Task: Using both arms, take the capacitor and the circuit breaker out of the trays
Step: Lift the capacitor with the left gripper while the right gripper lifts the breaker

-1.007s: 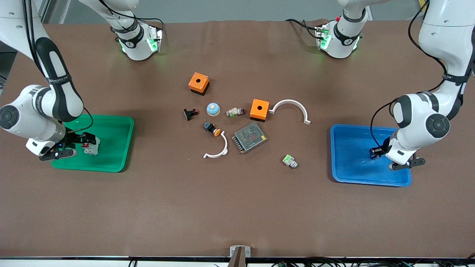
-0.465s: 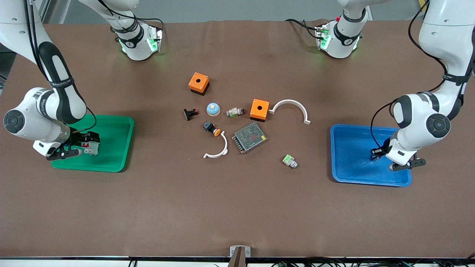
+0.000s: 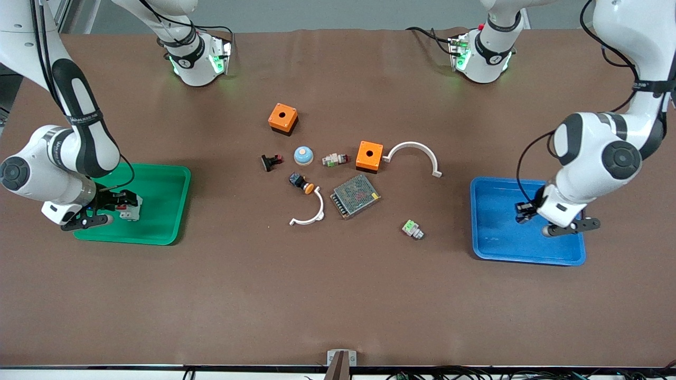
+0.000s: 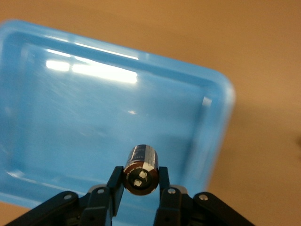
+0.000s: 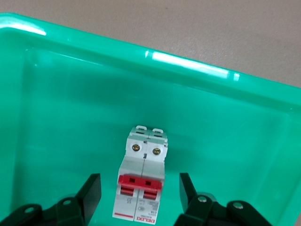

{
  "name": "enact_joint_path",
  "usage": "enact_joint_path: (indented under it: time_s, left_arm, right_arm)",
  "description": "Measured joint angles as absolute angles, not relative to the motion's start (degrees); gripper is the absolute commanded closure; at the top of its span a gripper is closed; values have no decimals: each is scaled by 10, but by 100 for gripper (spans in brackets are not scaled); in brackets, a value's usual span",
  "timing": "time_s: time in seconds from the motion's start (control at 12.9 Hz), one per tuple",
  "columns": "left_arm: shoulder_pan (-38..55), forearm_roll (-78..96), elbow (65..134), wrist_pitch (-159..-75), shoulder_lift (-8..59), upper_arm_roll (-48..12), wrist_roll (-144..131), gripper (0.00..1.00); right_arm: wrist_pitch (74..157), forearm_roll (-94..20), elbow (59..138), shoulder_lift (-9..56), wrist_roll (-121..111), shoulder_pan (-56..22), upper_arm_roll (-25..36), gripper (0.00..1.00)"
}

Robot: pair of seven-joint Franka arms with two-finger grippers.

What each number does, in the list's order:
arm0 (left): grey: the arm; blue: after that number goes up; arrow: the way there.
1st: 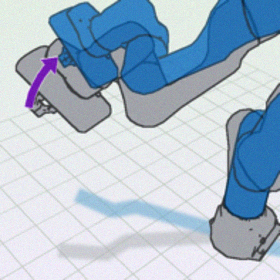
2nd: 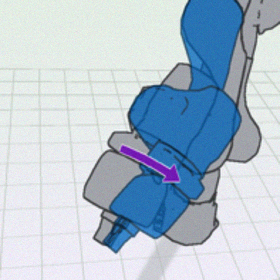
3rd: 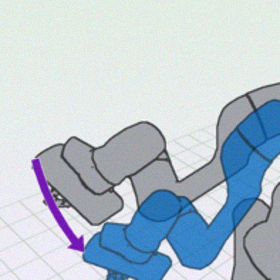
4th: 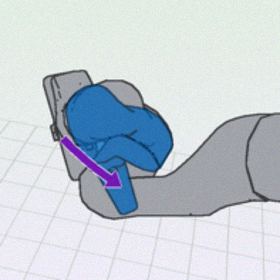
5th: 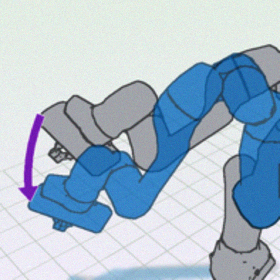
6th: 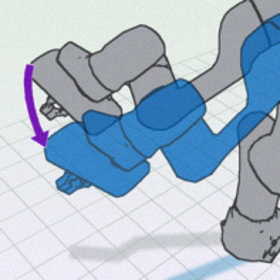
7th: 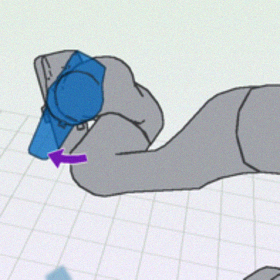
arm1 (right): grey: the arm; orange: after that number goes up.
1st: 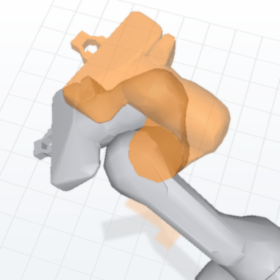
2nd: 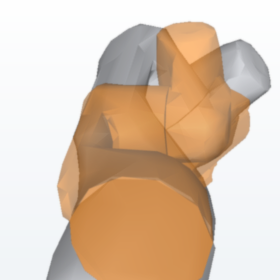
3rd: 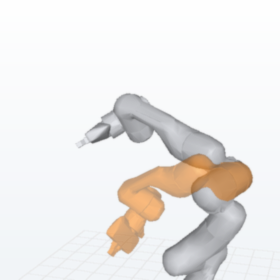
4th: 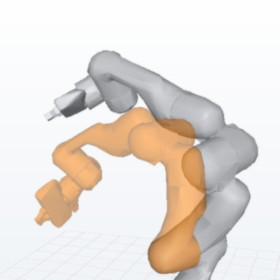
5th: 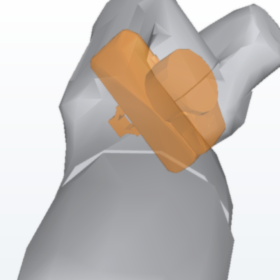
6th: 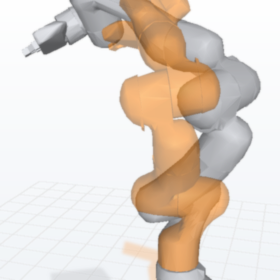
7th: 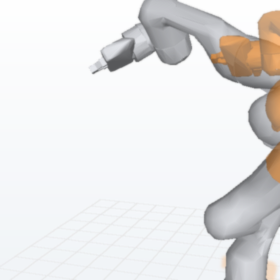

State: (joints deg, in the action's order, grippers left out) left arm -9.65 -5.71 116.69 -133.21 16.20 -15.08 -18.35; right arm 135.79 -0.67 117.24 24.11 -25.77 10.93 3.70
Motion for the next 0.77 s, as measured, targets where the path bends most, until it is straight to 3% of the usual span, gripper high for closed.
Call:
enact_joint_path:
  time_s: [0.31,0.39,0.46,0.62,0.77]
  left_arm:
    - [-89,-57,1197,-1332,149,-241,-323,100]
    - [-84,-57,1200,-1332,148,-260,-358,100]
    - [-72,-57,1202,-1332,148,-272,-387,100]
    - [-35,-57,1209,-1332,151,-277,-450,100]
    - [-10,-57,1216,-1333,158,-277,-498,100]
  right_arm:
    - [1357,-7,1172,246,-258,109,37,40]
    - [1356,-7,1172,249,-258,109,37,44]
    - [1355,-7,1172,252,-258,109,37,51]
    - [1355,-7,1172,256,-258,109,37,77]
    - [1355,-7,1170,256,-258,109,36,89]
